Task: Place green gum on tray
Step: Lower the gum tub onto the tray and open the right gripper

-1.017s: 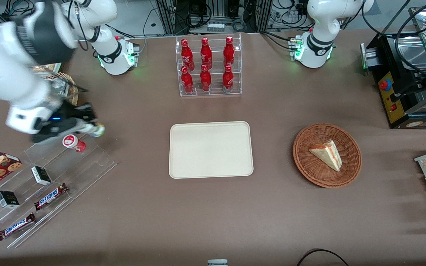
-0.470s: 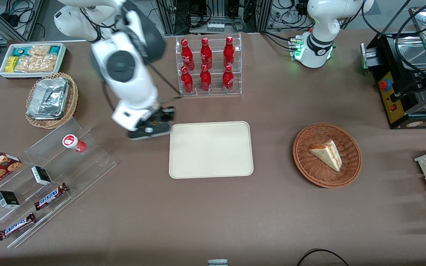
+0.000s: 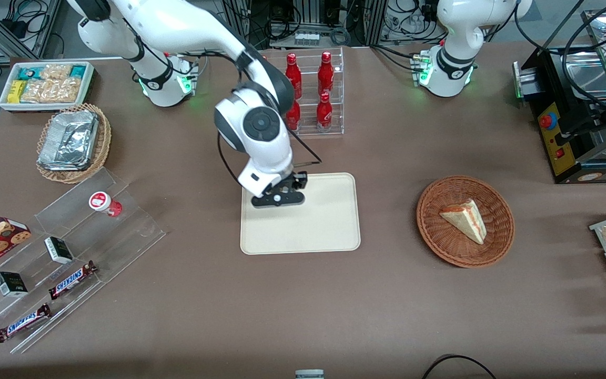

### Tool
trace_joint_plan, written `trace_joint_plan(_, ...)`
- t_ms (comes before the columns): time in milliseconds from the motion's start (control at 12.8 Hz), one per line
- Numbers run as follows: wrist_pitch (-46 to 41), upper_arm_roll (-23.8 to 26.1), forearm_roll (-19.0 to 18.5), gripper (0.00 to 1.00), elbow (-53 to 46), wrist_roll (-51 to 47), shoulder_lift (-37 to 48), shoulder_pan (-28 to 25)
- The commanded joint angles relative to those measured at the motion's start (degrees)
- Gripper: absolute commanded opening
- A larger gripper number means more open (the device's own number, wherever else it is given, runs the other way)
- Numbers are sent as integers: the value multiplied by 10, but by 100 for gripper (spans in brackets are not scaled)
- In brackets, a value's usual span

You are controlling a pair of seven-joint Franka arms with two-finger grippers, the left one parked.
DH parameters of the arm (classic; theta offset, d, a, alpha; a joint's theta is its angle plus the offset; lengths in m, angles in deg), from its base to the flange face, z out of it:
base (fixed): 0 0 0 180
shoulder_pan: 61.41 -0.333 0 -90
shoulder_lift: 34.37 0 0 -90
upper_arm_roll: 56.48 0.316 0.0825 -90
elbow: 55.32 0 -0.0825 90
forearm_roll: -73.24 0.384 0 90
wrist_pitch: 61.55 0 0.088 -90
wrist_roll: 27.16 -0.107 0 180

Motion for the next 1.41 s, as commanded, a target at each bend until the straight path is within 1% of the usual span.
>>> trace_joint_plan(0,30,1,-7,0,-29,-16,-45,-17)
trace_joint_plan(235,65,0,-6,0,-26,-17,-74,-29)
trace_joint_plan(704,83,-1,-10,0,-20,-18,-94,-30)
trace_joint_plan(783,83,-1,-10,4,-20,-18,-95,-30)
trace_joint_plan(861,83,-1,-10,29,-20,-17,-95,-30)
trace_joint_plan(939,83,-1,-10,57,-20,-17,-95,-30)
trace_joint_plan(1017,83,-2,-11,61,-20,-17,-95,-30)
trace_joint_plan(1096,83,-2,-12,61,-20,-17,-95,-30)
trace_joint_plan(1174,83,-2,-11,71,-20,-17,-95,-29)
trace_joint_plan(1252,83,-2,-11,99,-21,-17,-93,-27)
trace_joint_plan(1330,80,-2,-9,99,-21,-16,-89,-25)
